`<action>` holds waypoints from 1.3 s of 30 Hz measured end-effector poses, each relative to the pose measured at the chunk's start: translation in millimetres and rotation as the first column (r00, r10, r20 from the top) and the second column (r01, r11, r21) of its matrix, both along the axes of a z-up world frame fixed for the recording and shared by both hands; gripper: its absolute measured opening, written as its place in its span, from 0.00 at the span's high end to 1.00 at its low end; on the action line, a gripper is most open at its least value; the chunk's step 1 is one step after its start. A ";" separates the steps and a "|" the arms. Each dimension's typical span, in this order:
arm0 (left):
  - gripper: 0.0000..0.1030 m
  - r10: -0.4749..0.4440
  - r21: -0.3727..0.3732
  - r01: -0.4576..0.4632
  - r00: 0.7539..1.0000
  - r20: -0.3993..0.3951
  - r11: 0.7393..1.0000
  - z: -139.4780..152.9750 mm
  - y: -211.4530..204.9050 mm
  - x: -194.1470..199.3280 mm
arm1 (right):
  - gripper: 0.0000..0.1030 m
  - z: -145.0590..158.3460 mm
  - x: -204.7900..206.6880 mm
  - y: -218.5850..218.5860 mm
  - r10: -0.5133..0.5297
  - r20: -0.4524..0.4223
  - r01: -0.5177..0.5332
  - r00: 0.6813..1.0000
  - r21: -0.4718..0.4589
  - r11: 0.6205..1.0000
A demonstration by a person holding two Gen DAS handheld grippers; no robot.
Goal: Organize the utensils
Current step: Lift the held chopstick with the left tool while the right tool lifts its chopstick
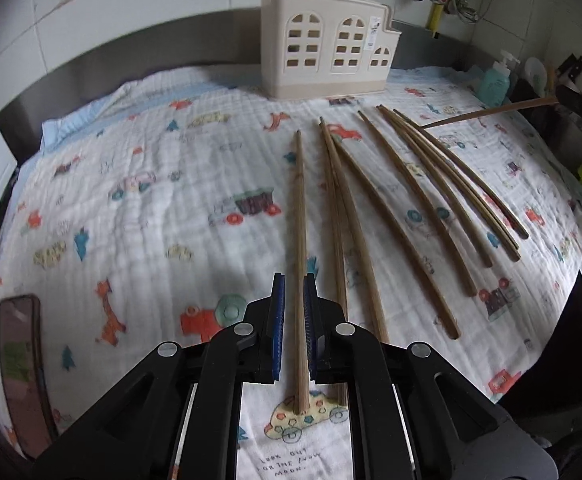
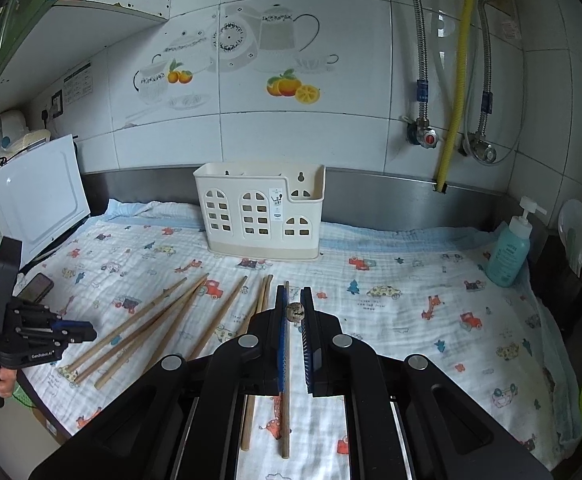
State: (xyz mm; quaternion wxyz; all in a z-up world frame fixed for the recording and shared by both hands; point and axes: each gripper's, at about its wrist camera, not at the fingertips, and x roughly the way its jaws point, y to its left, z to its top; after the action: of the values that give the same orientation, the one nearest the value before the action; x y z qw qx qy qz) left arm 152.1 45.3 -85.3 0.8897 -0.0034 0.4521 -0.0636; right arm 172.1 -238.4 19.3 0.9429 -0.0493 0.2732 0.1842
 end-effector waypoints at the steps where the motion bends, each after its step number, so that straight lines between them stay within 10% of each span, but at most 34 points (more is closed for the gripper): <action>1: 0.91 -0.002 -0.007 0.002 1.000 -0.005 1.000 -2.5 0.7 -0.6 | 0.94 -0.5 0.5 0.5 -0.001 -0.001 0.001 1.000 0.000 1.000; 26: 0.93 -0.030 0.031 0.029 0.999 0.013 0.999 10.2 -10.2 2.0 | 0.94 11.5 7.0 9.3 0.026 0.030 -0.026 0.999 -0.012 1.000; 39: 0.90 -0.050 0.009 0.051 0.994 -0.101 0.999 -16.1 -5.8 0.8 | 0.94 8.8 6.0 11.5 0.030 0.026 -0.030 0.999 -0.019 0.999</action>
State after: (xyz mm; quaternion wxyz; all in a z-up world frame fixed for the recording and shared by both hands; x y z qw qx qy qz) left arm 152.9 39.5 -101.4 0.8637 0.0099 0.4969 -0.0833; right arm 178.1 -226.9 28.1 0.9430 -0.0647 0.2618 0.1950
